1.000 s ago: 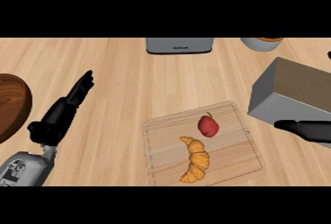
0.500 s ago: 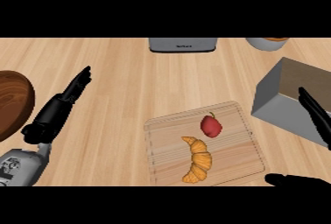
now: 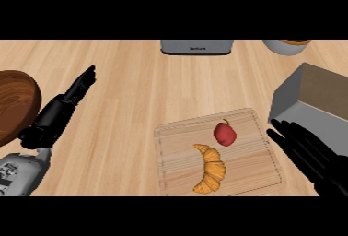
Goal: Pick the croissant from the cutting board and place it in the cardboard box
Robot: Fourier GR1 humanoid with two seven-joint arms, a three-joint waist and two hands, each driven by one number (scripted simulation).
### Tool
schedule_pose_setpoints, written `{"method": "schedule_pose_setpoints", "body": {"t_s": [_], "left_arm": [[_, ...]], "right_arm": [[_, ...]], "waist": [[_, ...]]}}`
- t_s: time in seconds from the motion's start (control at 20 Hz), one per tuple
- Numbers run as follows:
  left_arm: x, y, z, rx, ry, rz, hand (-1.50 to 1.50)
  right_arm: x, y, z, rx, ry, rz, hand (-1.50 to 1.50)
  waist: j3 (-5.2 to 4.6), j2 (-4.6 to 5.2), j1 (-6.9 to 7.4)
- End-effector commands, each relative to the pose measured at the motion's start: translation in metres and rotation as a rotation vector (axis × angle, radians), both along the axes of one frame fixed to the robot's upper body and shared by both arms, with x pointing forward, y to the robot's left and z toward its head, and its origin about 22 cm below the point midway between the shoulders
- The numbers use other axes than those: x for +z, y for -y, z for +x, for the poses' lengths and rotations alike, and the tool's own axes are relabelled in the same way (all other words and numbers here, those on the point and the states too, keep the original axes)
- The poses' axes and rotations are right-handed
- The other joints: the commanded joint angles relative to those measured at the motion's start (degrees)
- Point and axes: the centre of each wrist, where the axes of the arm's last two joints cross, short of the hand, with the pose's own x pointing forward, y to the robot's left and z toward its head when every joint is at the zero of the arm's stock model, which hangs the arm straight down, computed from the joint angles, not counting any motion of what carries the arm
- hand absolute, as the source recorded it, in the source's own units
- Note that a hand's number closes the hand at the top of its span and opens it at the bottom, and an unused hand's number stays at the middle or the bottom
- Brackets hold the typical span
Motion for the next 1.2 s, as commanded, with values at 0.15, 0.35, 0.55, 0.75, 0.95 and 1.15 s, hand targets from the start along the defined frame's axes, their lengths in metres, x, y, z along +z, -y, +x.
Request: {"method": "schedule_pose_setpoints", "body": {"t_s": [0.15, 0.35, 0.55, 0.75, 0.95, 1.15], "left_arm": [[-0.012, 0.016, -0.008, -0.021, -0.005, 0.001, 0.00], [-0.004, 0.012, 0.001, -0.013, 0.014, -0.009, 0.00], [-0.008, 0.001, 0.000, -0.016, 0.000, -0.004, 0.00], [0.014, -0.009, 0.008, 0.000, -0.001, -0.002, 0.00], [0.003, 0.009, 0.006, 0.014, 0.008, -0.007, 0.00], [-0.014, 0.008, -0.005, -0.001, -0.003, -0.004, 0.00]], "right_arm": [[0.015, -0.048, -0.017, -0.015, -0.107, -0.273, -1.50], [0.004, -0.088, -0.018, -0.031, -0.158, -0.341, -1.50], [0.001, -0.127, -0.010, -0.064, -0.212, -0.386, -1.50], [-0.008, -0.152, -0.006, -0.082, -0.270, -0.390, -1.50], [-0.037, -0.164, 0.009, -0.100, -0.311, -0.406, -1.50], [-0.037, -0.170, 0.012, -0.147, -0.253, -0.448, -1.50]], "waist": [[-0.05, 0.03, 1.17], [-0.03, 0.05, 1.03], [0.05, 0.02, 0.42], [0.08, 0.00, 0.05], [0.16, 0.08, -0.19], [0.15, 0.01, -0.24]]}}
